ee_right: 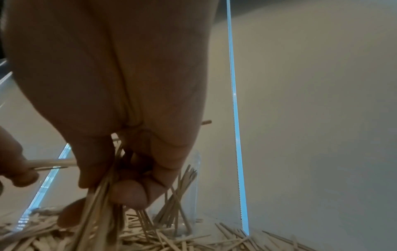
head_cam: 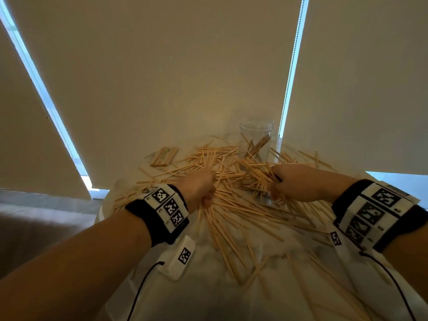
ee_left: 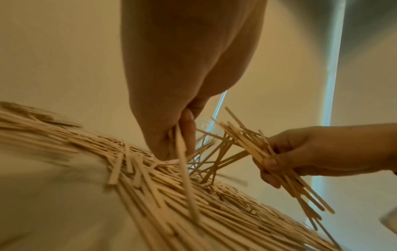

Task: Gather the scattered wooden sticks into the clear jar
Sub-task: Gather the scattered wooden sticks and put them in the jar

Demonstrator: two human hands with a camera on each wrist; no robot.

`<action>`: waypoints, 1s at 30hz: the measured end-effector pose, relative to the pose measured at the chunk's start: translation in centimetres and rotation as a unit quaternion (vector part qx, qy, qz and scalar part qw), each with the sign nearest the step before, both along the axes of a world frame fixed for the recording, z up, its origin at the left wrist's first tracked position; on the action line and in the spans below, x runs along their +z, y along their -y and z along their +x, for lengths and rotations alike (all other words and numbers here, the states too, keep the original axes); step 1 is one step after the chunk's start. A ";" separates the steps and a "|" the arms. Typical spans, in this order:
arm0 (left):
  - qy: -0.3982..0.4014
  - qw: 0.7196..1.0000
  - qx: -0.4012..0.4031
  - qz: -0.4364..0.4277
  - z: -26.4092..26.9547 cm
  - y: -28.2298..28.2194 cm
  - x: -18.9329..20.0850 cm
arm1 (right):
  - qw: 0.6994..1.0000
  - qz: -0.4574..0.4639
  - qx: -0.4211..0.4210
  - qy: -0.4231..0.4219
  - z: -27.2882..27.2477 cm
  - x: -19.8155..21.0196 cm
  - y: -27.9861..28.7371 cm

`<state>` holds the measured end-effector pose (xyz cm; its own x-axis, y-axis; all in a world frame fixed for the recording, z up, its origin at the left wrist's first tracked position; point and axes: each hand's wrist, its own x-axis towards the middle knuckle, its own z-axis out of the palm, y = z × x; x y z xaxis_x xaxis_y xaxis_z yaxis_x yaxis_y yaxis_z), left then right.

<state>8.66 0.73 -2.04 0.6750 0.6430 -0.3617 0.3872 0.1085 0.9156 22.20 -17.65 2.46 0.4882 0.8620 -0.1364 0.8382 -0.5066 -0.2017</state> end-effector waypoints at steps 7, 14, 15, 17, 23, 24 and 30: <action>0.105 0.982 -0.107 0.117 1.7 1.4 -0.2 | 0.990 0.079 0.051 -0.105 -1.4 0.1 -2.7; 0.123 0.989 0.013 0.083 3.9 0.7 -0.6 | 0.986 0.092 0.079 -0.117 -2.6 -0.4 -5.3; 0.116 0.989 0.036 0.086 4.0 0.2 -0.7 | 0.988 0.087 0.072 -0.106 -2.5 -0.5 -5.3; 0.125 0.985 0.078 0.090 4.1 -1.0 -0.9 | 0.992 0.081 0.057 -0.074 -2.4 -0.6 -5.2; 0.161 0.980 0.101 0.059 3.6 -1.9 -0.7 | 0.986 0.153 0.023 -0.060 -2.3 -1.2 -5.1; 0.175 0.979 0.094 0.052 3.6 -1.5 -0.4 | 0.988 0.137 0.028 -0.067 -2.3 -1.3 -5.2; 0.203 0.975 0.094 0.013 4.4 -0.1 -0.2 | 0.995 0.093 0.034 0.031 -3.1 -1.0 -5.7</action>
